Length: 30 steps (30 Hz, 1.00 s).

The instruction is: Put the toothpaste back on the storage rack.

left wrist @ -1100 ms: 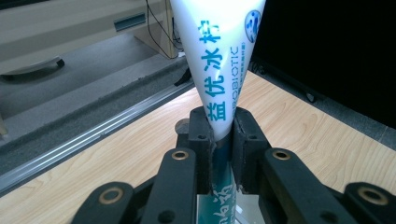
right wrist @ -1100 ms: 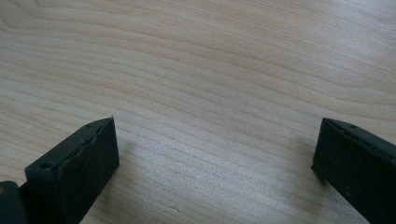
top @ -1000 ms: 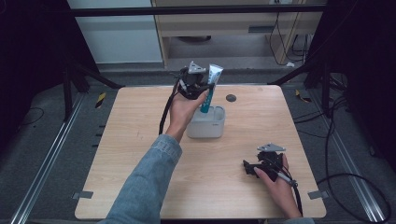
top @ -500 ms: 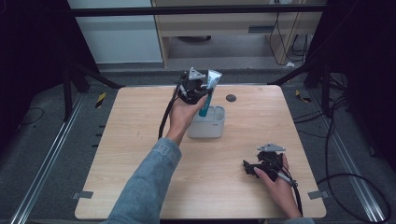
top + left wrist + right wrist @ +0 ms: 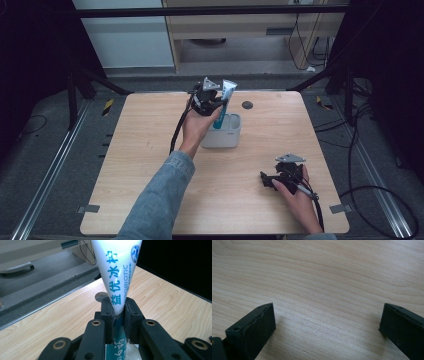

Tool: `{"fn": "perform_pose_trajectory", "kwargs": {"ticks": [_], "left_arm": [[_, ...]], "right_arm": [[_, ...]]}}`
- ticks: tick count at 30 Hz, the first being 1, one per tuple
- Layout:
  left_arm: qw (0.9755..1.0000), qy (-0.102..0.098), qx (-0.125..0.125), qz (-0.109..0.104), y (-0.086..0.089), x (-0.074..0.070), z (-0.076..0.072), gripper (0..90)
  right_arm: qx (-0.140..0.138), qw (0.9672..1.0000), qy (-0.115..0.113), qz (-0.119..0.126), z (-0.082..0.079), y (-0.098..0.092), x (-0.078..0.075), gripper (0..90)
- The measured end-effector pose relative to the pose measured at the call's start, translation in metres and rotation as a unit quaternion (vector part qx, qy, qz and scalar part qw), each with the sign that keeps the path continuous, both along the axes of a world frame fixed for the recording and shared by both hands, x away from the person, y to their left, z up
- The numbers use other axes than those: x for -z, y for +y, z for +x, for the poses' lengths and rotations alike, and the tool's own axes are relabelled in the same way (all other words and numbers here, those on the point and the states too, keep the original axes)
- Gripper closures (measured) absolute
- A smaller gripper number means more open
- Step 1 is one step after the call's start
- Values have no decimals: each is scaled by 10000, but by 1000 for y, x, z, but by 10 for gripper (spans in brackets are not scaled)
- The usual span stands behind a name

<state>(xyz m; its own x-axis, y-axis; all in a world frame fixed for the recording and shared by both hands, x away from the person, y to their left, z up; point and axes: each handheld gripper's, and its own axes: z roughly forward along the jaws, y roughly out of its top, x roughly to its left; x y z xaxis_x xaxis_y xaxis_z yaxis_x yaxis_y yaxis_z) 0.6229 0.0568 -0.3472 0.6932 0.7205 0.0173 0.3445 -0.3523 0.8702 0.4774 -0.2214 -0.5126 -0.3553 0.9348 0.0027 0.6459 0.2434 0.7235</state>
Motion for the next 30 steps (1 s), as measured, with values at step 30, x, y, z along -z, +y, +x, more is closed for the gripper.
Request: {"fn": "perform_pose_trajectory", "kwargs": {"ticks": [30], "left_arm": [[9999, 70, -82, -59, 3, 25, -4, 792]], "right_arm": [[2, 10000, 5, -7, 0, 0, 0, 5]]}}
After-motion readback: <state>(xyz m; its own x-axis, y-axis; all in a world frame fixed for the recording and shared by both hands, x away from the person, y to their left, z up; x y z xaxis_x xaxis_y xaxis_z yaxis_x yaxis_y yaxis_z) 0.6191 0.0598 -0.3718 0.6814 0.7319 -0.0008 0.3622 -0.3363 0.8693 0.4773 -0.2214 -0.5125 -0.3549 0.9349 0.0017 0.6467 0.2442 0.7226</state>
